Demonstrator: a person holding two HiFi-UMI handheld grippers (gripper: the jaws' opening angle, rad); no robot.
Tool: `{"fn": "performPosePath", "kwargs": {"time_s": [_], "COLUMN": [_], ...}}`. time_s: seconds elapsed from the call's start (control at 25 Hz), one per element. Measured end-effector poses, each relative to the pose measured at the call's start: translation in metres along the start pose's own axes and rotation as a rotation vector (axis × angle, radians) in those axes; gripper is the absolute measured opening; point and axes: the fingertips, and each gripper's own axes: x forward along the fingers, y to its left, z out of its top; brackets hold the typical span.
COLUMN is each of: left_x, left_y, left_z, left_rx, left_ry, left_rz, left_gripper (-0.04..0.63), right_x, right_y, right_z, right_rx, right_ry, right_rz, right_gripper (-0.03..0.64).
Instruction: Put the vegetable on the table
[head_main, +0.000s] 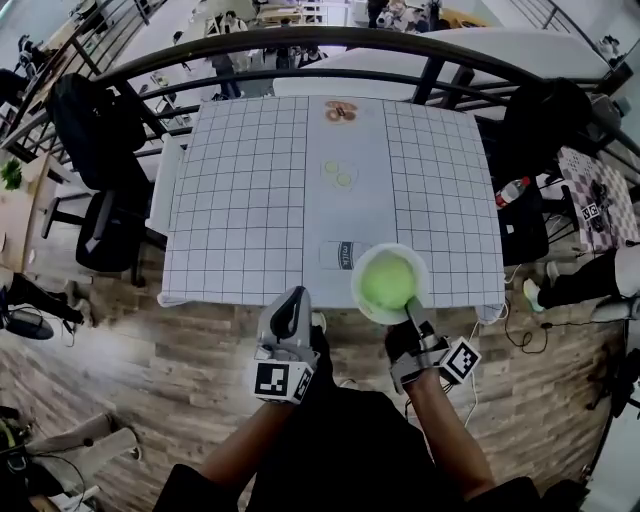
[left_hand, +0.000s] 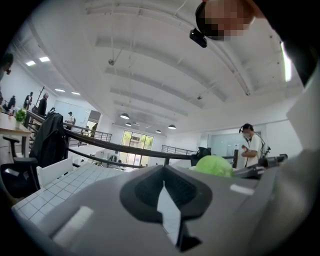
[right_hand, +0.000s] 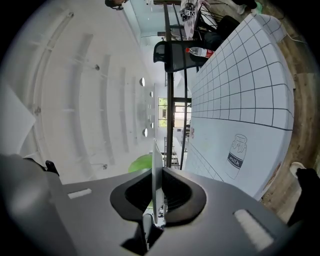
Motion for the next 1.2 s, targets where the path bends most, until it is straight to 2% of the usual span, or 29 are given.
{"fn": "performPosePath", "kwargs": {"time_s": [0.2,0.6,0.92,1.2], "left_x": [0.018,0.068,0.085,0.111], "left_y": [0.011,0.052,0.063,0.056], "left_z": [0.0,0.016,0.017,0.01], "left_rx": [0.0,-0.007,0.004,-0.003], "left_ry": [0.022,0.0,0.007,0.029], "left_rz": [-0.049,-0.085,-0.078,-0.059], "left_gripper": [0.008,0.008,0.008,0.008], "right_x": [0.019,0.083,0.102,0.116], "right_y": [0.001,0.001,0.0,-0.009], "right_z": [-0.006,-0.008,-0.001,0.02], "right_rx": [0.012,0.0,0.016,0.005], "right_ry": [0.002,-0.017,-0.028,0.009], "right_rz": [0.0,0.009,0.005,-0.002], "right_gripper": [0.028,0.028,0.028,0.028]}}
